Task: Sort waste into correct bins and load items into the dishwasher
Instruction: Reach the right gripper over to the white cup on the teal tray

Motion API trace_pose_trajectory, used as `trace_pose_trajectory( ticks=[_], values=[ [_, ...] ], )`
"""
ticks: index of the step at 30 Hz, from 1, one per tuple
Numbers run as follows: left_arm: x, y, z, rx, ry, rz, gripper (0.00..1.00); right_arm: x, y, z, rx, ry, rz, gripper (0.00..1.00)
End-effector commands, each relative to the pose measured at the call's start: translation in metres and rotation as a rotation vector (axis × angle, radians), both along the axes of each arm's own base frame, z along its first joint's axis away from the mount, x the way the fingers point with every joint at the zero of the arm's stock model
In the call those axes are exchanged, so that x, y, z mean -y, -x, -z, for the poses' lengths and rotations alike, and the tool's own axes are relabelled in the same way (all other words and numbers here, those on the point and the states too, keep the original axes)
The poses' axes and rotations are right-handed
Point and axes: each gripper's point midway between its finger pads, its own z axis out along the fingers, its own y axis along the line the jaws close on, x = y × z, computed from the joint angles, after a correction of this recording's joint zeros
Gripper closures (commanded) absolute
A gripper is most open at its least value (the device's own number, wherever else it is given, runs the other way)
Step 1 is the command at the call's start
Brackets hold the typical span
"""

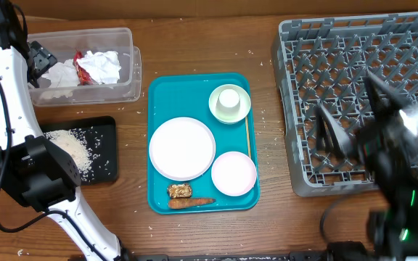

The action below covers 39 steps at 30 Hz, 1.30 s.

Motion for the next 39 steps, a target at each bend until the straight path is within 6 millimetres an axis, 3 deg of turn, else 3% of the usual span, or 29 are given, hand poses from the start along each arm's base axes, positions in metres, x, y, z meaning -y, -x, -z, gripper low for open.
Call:
trace_pose_trajectory(
  ticks=[1,4,8,11,13,16,20,23,27,29,39],
  values=[
    [-0.001,0.003,-0.020,0.049,-0.012,-0.022,0.00,-0.026,-0.043,-0.007,-0.101,0.144,-0.153,0.00],
    [-0.001,0.003,-0.020,0.049,-0.012,-0.022,0.00,-0.039,-0.104,0.000,-0.320,0.157,-0.223,0.00],
    [-0.001,0.003,-0.020,0.049,-0.012,-0.022,0.00,-0.072,-0.153,0.029,-0.480,0.246,-0.295,0.00],
    [-0.001,0.003,-0.020,0.049,-0.012,-0.022,0.00,-0.103,-0.191,0.074,-0.603,0.319,-0.293,0.00],
    [-0.001,0.003,-0.020,0.049,-0.012,-0.022,0.00,-0.125,-0.202,0.108,-0.679,0.344,-0.323,0.00],
    [-0.001,0.003,-0.020,0.049,-0.012,-0.022,0.00,-0.163,-0.200,0.165,-0.840,0.326,-0.433,0.00],
    [-0.001,0.003,-0.020,0.049,-0.012,-0.022,0.00,-0.186,-0.191,0.214,-1.010,0.318,-0.472,0.00],
    [-0.001,0.003,-0.020,0.049,-0.012,-0.022,0.00,-0.186,-0.194,0.246,-1.083,0.368,-0.396,0.00],
    [-0.001,0.003,-0.020,0.049,-0.012,-0.022,0.00,-0.158,-0.201,0.286,-1.208,0.451,-0.099,0.00],
    [-0.001,0.003,-0.020,0.049,-0.012,-0.022,0.00,-0.150,-0.198,0.298,-1.237,0.503,-0.023,0.00],
    [-0.001,0.003,-0.020,0.049,-0.012,-0.022,0.00,-0.151,-0.180,0.337,-1.356,0.538,0.072,0.00]
  ],
)
